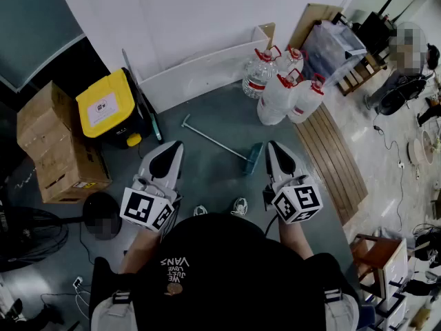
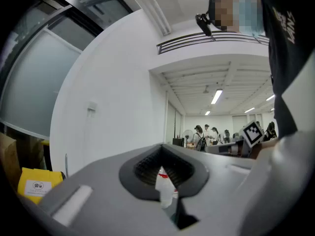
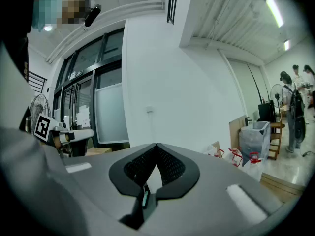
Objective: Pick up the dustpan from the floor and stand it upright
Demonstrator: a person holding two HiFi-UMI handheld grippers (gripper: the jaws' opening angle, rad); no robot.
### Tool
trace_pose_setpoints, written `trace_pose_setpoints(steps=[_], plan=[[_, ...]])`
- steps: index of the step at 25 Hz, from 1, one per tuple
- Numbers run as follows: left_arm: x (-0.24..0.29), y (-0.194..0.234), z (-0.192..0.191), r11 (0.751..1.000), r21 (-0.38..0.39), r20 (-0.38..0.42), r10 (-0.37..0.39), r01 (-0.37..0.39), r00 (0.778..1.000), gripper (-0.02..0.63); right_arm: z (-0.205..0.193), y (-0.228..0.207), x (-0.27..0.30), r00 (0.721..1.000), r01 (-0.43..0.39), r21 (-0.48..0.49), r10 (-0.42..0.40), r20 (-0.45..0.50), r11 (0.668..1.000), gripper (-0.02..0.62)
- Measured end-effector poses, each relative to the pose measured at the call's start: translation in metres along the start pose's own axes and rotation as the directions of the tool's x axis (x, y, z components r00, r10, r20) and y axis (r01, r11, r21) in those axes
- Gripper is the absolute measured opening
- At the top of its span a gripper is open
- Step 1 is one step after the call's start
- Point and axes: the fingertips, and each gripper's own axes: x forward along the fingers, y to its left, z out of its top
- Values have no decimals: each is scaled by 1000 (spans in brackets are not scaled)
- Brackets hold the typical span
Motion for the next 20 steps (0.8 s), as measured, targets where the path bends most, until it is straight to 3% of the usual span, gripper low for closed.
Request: trace_pose_setpoints(steps=[5, 9, 13, 20], plan=[[0, 19, -10, 1000, -24, -7, -8, 8, 1000, 52, 3, 16, 10, 998, -27, -42, 29, 50, 999, 2], [9, 36, -34, 998, -64, -48, -21, 18, 999, 52, -6, 15, 21, 1000, 0, -76, 2, 19, 997, 8], [33, 47, -56, 993, -117, -89, -29, 19, 996, 54, -21, -7, 35, 1000, 28, -87, -29, -8, 996, 27], [100, 57, -82, 990, -133, -114, 19, -34, 993, 55, -41, -70, 74, 998, -1, -59, -2, -59, 998, 83]])
